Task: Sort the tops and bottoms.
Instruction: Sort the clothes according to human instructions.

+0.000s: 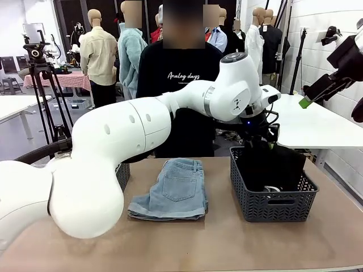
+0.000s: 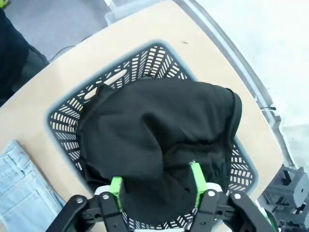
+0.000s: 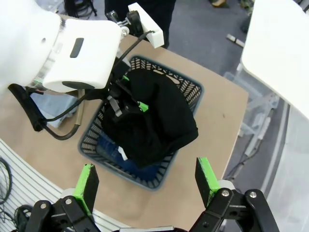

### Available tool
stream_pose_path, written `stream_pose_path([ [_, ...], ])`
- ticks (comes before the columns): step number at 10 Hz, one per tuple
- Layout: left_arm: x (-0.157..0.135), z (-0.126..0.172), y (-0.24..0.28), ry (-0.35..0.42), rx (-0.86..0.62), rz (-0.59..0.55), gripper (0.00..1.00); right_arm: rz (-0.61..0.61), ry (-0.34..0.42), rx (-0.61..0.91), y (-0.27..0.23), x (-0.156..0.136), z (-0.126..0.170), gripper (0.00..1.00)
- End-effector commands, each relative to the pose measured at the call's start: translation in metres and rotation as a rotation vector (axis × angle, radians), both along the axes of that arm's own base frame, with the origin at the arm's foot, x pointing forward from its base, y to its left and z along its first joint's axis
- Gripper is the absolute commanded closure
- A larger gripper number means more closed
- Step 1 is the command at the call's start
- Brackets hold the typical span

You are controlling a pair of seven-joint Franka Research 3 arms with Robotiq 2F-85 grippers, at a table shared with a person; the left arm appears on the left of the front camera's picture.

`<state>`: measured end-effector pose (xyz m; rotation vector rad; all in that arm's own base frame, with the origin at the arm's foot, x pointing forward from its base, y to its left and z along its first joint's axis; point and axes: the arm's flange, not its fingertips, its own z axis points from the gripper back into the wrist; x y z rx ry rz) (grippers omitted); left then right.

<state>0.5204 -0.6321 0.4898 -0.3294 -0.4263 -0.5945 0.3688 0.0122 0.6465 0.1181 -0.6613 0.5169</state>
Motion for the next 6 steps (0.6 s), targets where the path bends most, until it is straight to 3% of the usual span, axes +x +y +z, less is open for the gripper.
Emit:
stream_pose_path([
  [1, 0.013, 0.006, -0.006, -0.003, 0.016, -0.005, 0.00, 0.000, -0.001, -0.014, 0.000, 0.000, 0.000, 0.00],
  [6, 0.015, 0.008, 0.033, 0.012, 0.039, 0.120, 0.00, 0.000, -0.001, -0.014, 0.000, 0.000, 0.000, 0.00],
])
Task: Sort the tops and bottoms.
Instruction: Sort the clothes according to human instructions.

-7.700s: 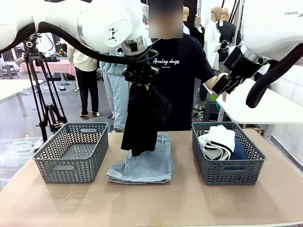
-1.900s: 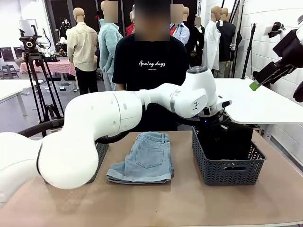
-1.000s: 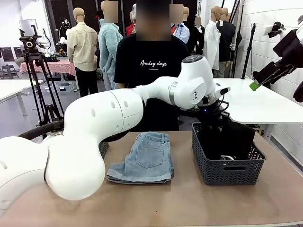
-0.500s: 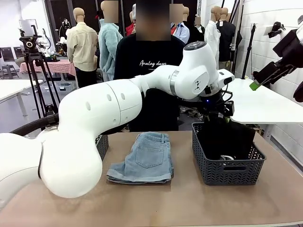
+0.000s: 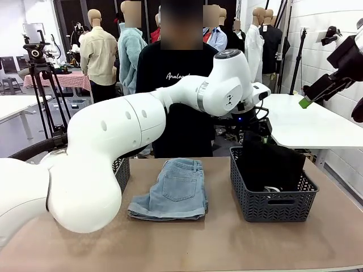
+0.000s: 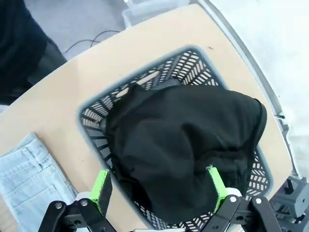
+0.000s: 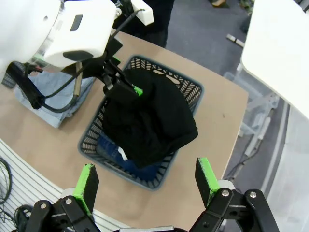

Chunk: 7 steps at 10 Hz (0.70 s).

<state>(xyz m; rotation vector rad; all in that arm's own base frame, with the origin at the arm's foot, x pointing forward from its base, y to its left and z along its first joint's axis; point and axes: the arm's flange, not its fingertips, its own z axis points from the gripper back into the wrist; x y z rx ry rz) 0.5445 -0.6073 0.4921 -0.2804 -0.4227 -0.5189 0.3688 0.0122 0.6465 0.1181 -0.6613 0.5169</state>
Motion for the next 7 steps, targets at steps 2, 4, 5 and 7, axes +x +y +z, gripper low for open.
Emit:
stream_pose_path([
  [2, -0.014, 0.006, 0.004, 0.030, -0.063, -0.003, 0.00, 0.000, -0.001, -0.014, 0.000, 0.000, 0.000, 0.00],
  [4, 0.001, 0.003, 0.002, 0.000, -0.006, 0.010, 0.00, 0.000, -0.001, -0.014, 0.000, 0.000, 0.000, 0.00],
  [5, 0.001, 0.003, 0.002, 0.000, -0.006, 0.010, 0.00, 0.000, -0.001, -0.014, 0.000, 0.000, 0.000, 0.00],
  [7, 0.001, 0.003, 0.002, 0.000, -0.006, 0.010, 0.00, 0.000, -0.001, -0.014, 0.000, 0.000, 0.000, 0.00],
])
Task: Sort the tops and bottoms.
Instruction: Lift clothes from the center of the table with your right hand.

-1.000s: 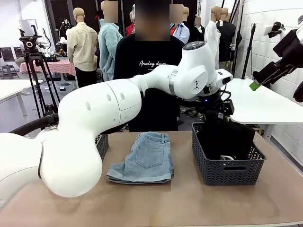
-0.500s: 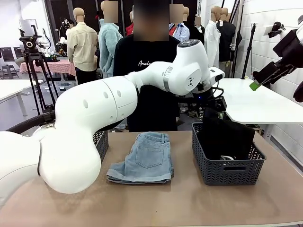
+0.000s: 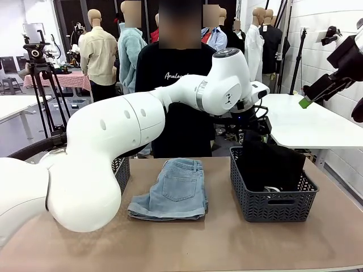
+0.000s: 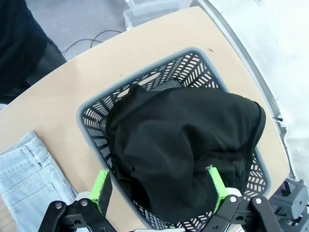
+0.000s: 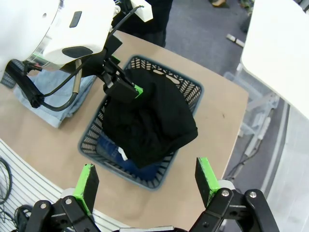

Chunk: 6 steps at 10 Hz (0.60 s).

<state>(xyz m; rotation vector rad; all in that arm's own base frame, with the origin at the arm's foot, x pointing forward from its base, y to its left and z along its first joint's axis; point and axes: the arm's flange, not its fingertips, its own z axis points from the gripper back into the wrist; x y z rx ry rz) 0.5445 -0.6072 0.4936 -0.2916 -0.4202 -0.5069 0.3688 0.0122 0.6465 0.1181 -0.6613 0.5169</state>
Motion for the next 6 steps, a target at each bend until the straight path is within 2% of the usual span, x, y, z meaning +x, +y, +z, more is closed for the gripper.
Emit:
stream_pose_path([
  [1, 0.0009, 0.0017, 0.0015, -0.007, 0.006, 0.001, 0.00, 0.000, -0.001, -0.014, -0.0002, -0.0001, -0.0003, 0.00],
  [6, 0.0000, 0.0001, 0.0000, 0.000, 0.000, 0.000, 0.00, 0.000, -0.001, -0.014, -0.0002, -0.0001, -0.0003, 0.00],
])
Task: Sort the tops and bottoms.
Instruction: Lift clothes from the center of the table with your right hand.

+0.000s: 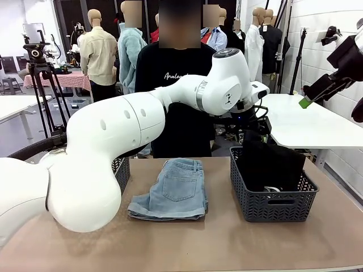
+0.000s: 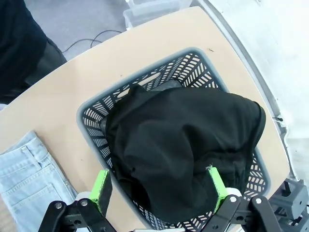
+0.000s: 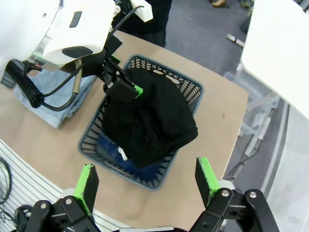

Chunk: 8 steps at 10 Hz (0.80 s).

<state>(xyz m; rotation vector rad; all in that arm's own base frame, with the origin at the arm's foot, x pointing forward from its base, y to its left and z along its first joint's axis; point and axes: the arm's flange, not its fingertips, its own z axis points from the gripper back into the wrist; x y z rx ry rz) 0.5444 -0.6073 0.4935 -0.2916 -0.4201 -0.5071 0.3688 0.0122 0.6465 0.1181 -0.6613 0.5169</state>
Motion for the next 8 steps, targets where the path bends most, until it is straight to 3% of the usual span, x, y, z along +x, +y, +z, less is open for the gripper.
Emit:
stream_pose_path([
  [1, -0.002, 0.006, 0.012, 0.105, 0.075, -0.073, 0.00, 0.000, -0.001, -0.014, 0.000, 0.000, 0.000, 0.00],
  [2, -0.010, 0.011, 0.025, 0.195, 0.205, -0.088, 0.00, 0.000, -0.001, -0.014, 0.000, 0.000, 0.000, 0.00],
  [4, -0.031, 0.024, 0.071, 0.277, 0.325, 0.063, 0.00, 0.000, -0.001, -0.014, 0.000, 0.000, 0.000, 0.00],
  [5, -0.050, 0.031, 0.104, 0.317, 0.347, 0.192, 0.00, 0.000, -0.001, -0.014, 0.000, 0.000, 0.000, 0.00],
  [7, -0.091, 0.045, 0.146, 0.354, 0.313, 0.289, 0.00, 0.000, -0.001, -0.014, 0.000, 0.000, 0.000, 0.00],
  [8, -0.109, 0.050, 0.161, 0.328, 0.276, 0.329, 0.00, 0.000, -0.001, -0.014, 0.000, 0.000, 0.000, 0.00],
])
